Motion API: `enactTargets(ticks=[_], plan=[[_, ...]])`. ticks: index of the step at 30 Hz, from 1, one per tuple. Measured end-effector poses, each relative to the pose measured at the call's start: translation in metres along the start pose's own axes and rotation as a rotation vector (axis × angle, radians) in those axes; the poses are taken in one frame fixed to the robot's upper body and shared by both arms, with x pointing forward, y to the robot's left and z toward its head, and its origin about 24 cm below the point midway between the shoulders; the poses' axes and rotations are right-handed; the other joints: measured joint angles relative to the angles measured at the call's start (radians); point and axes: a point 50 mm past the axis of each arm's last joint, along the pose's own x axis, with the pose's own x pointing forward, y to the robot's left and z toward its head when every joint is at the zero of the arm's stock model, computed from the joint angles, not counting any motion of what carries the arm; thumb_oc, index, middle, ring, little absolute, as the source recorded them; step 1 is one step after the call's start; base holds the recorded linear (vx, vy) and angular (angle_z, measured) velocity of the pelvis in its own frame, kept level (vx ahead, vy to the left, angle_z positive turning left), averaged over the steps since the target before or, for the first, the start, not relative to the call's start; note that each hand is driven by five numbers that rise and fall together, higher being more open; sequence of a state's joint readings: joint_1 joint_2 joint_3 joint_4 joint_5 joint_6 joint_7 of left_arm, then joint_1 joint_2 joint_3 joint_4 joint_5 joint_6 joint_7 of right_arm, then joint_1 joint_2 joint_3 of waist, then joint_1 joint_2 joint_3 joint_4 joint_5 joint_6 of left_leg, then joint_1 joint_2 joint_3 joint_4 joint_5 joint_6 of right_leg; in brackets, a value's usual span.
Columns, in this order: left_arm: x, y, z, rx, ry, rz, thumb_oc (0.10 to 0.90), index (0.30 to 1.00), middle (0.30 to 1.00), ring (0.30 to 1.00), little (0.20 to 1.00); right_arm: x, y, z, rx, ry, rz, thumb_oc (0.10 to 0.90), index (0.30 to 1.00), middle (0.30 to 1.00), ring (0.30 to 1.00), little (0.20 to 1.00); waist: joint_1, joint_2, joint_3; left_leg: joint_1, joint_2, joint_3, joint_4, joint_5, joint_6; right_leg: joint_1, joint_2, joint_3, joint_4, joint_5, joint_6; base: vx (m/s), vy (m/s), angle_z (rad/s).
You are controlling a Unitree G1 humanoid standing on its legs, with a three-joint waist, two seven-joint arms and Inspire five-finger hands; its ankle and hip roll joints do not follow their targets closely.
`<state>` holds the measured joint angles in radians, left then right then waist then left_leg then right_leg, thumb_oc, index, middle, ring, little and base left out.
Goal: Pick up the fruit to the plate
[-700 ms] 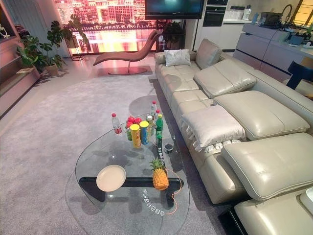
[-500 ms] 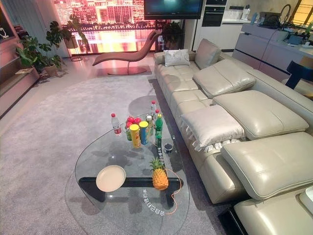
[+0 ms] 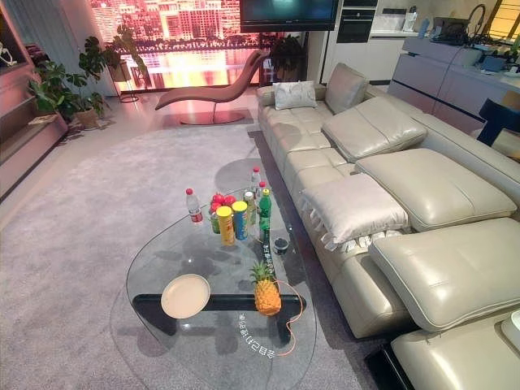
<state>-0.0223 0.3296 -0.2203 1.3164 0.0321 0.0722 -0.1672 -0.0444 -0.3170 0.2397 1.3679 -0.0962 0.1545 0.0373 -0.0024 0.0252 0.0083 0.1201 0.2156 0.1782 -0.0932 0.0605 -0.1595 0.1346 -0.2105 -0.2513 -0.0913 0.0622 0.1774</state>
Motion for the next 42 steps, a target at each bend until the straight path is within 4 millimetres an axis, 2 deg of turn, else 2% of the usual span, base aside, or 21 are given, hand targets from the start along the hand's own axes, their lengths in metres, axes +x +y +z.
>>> enactTargets(ticks=[21, 29, 32, 34, 37, 42], plan=[[0.000, -0.003, 0.000, -0.002, -0.009, -0.005, 0.800, 0.900, 0.900, 0.900, 0.900, 0.000, 0.000, -0.002, 0.000, 0.015, -0.001, 0.800, 0.900, 0.900, 0.900, 0.900, 0.001, 0.005, 0.011, -0.002, 0.000, -0.001, 0.000, -0.001, -0.002, -0.002, -0.001, -0.002, 0.000, -0.002, 0.001, 0.01, 0.002, 0.00], [0.000, -0.005, -0.003, -0.057, -0.021, -0.006, 0.800, 0.900, 0.900, 0.900, 0.900, 0.000, 0.000, -0.007, -0.006, 0.029, -0.004, 0.800, 0.900, 0.900, 0.900, 0.900, 0.002, 0.020, 0.026, -0.057, -0.001, 0.002, 0.002, 0.002, -0.006, -0.066, -0.001, 0.006, 0.000, 0.005, 0.002, 0.00, 0.008, -0.02], [0.000, -0.005, 0.001, -0.071, -0.036, -0.004, 0.800, 0.900, 0.900, 0.900, 0.900, 0.000, -0.003, -0.002, -0.019, 0.019, -0.014, 0.800, 0.900, 0.900, 0.900, 0.900, 0.001, 0.033, 0.056, -0.108, -0.008, 0.003, 0.007, 0.013, -0.003, -0.122, -0.001, 0.011, 0.002, 0.017, 0.002, -0.14, 0.033, -0.05], [0.000, -0.001, 0.022, -0.080, -0.091, 0.013, 0.800, 0.900, 0.900, 0.900, 0.900, -0.001, -0.011, 0.008, -0.021, -0.005, -0.034, 0.800, 0.900, 0.900, 0.900, 0.900, 0.000, 0.049, 0.103, -0.156, -0.014, 0.003, 0.008, 0.031, 0.000, -0.169, -0.001, 0.015, 0.006, 0.038, 0.000, -0.19, 0.011, -0.02], [-0.003, 0.009, 0.051, -0.075, -0.155, 0.034, 0.800, 0.900, 0.900, 0.900, 0.900, -0.004, -0.026, 0.030, -0.019, -0.049, -0.075, 0.800, 0.900, 0.900, 0.900, 0.900, 0.000, 0.056, 0.195, -0.201, -0.021, 0.001, 0.008, 0.051, 0.007, -0.211, -0.006, 0.016, 0.006, 0.060, -0.002, -0.05, 0.009, 0.01], [-0.004, 0.011, 0.057, -0.111, -0.174, 0.031, 0.800, 0.900, 0.900, 0.900, 0.900, -0.007, -0.037, 0.045, -0.019, -0.096, -0.124, 0.800, 0.900, 0.900, 0.900, 0.900, 0.001, 0.057, 0.236, -0.218, -0.026, -0.005, 0.008, 0.051, 0.009, -0.226, -0.010, 0.016, 0.006, 0.059, -0.001, -0.04, 0.010, 0.01]])
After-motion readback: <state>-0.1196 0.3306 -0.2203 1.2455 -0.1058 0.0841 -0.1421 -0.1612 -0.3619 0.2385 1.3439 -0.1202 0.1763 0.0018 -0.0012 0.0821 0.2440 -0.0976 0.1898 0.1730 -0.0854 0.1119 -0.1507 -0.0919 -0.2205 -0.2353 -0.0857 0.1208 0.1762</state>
